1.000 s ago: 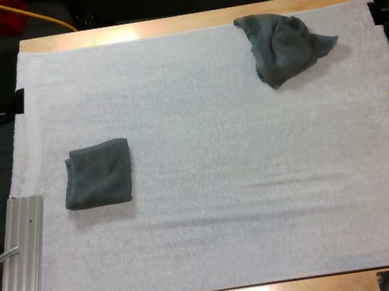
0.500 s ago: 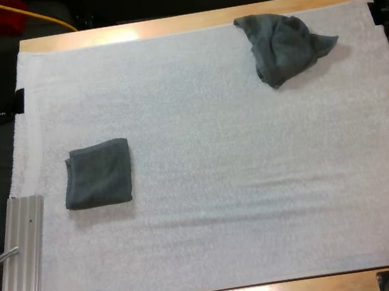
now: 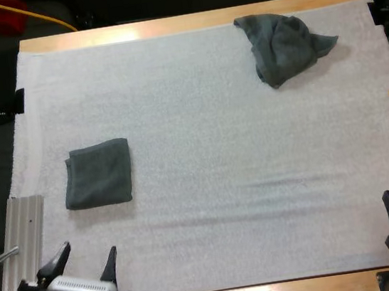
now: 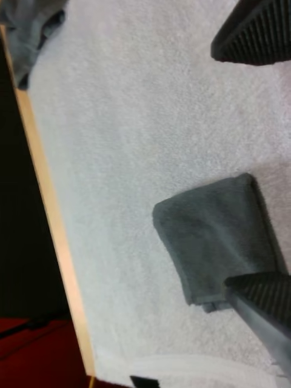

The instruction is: Pick towel from pile, fold and stack

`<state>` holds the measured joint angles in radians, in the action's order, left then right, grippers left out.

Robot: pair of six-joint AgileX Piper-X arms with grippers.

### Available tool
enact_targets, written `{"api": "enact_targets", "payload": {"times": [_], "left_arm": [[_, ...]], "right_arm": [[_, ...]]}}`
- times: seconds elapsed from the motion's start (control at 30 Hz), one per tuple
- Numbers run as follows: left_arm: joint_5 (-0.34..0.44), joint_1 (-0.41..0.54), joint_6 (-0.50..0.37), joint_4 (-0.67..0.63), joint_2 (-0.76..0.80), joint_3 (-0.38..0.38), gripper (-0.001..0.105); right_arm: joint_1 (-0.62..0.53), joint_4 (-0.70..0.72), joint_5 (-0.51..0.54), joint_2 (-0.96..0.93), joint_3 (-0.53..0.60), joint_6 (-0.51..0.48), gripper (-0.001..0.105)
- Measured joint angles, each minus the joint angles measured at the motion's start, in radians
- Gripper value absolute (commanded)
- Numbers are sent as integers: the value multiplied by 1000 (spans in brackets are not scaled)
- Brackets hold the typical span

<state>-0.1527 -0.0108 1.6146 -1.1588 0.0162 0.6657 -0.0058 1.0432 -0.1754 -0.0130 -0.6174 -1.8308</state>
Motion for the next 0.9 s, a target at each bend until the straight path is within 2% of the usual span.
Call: {"api": "enact_targets", "payload": {"times": [0.2, 0.37, 0.9], "left_arm": [[0, 0, -1, 17, -1, -113, 68], [-5, 0, -1, 18, -4, -118, 68], [-9, 0, -1, 20, -4, -118, 68]], "right_arm": [[0, -9, 1, 0, 61, -3, 75], [0, -9, 1, 0, 100, -3, 75], [0, -16, 2, 0, 101, 1, 75]]}}
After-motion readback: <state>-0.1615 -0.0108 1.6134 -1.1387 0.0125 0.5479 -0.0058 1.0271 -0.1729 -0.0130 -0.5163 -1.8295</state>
